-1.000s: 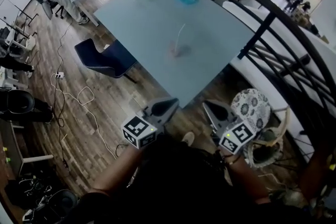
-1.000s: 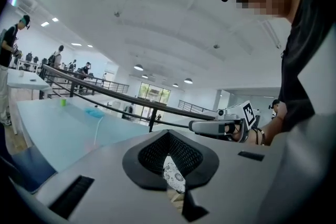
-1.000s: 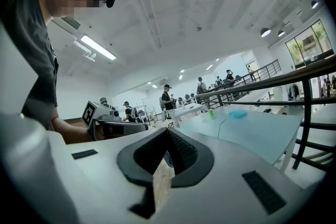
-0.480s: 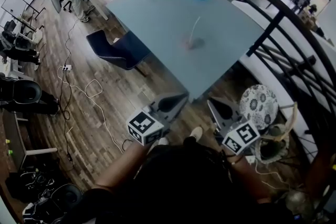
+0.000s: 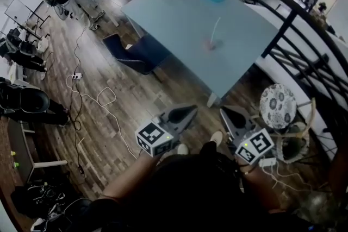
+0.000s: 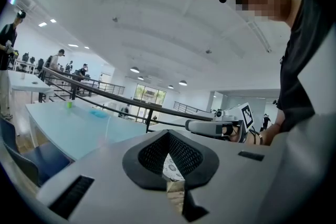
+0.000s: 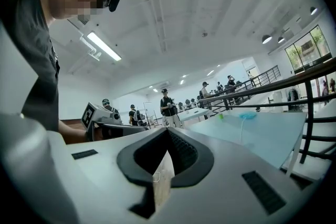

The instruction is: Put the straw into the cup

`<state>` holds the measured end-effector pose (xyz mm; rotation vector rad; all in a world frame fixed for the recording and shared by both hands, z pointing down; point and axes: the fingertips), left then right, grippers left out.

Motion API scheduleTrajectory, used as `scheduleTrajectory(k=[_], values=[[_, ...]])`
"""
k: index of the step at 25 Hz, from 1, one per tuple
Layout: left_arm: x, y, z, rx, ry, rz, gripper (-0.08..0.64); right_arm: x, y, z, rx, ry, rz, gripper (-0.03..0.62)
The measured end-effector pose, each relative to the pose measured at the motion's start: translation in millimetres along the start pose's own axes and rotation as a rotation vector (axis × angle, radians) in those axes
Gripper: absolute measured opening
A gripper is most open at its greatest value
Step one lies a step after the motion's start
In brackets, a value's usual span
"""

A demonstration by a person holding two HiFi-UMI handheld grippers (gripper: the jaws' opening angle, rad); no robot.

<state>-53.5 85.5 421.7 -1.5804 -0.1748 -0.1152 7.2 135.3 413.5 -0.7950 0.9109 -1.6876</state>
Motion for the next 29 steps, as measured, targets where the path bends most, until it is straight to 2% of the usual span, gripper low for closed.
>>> scheduleTrajectory(k=[5,9,13,29], values=[[-37,-4,12,0.001,-0.041,0.015,0.011,5,-19,-41,0.003,-0.021,0.018,0.011],[-62,-14,34,-0.028,-0.082,0.030,0.011,11,-37,-77,0.004,-0.033,0.018,0.011],[-77,-18,44,-0.023,-0.127,0.038,0.011,17,-49,-99,0.006,-0.045,0.030,0.011],[-110,-12,41,-0.006,-0.121,0.075,0.011,28,-59,-133,-0.019,-0.029,0.022,0.011]])
Point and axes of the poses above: the fingertips, and each gripper's own axes: x forward along the fingers, z to its right, y out of its top, and after that the axes turned 14 degrees about x, right-handed
